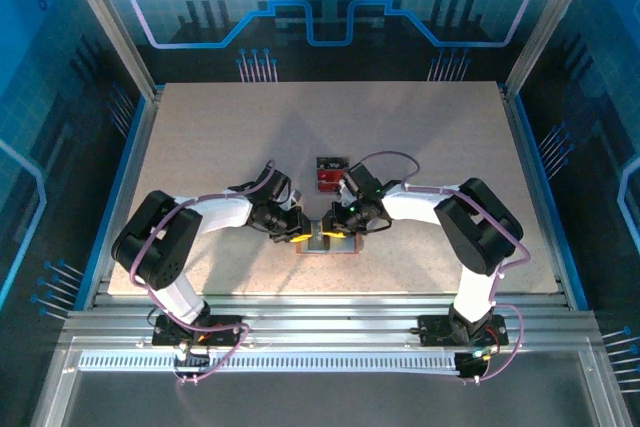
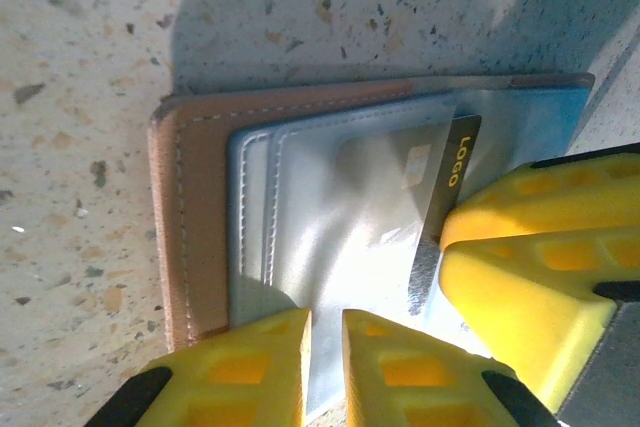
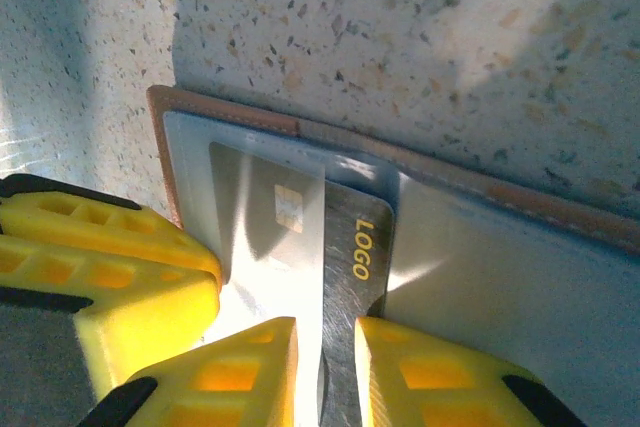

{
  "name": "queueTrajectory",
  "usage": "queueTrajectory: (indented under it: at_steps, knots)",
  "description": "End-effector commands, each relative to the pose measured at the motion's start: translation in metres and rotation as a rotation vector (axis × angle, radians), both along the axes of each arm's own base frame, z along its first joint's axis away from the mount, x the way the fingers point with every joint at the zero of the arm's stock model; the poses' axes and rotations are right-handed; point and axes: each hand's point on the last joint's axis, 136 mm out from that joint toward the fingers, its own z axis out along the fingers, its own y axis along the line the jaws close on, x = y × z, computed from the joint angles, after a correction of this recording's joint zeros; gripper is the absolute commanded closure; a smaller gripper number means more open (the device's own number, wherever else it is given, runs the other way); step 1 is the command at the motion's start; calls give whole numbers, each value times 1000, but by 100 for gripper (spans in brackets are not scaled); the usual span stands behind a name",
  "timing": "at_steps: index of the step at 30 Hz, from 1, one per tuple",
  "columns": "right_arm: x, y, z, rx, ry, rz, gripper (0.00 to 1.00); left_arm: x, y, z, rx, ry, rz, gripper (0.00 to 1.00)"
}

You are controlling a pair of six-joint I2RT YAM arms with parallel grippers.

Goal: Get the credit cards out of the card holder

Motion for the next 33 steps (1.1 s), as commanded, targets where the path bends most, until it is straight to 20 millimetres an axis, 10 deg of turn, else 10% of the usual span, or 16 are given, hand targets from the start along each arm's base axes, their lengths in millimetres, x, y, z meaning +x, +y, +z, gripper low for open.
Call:
queueTrajectory:
  at_steps: [1, 14, 33]
  knots:
    - [1, -6, 10, -27, -26, 2, 77, -2, 4, -2, 23, 12, -18, 83]
    - [4, -4, 26, 48, -58, -22, 77, 7, 6, 14, 70, -24, -50, 87]
    - [-5, -10, -1, 93, 14, -37, 76, -7, 10, -12, 123, 51, -84, 98]
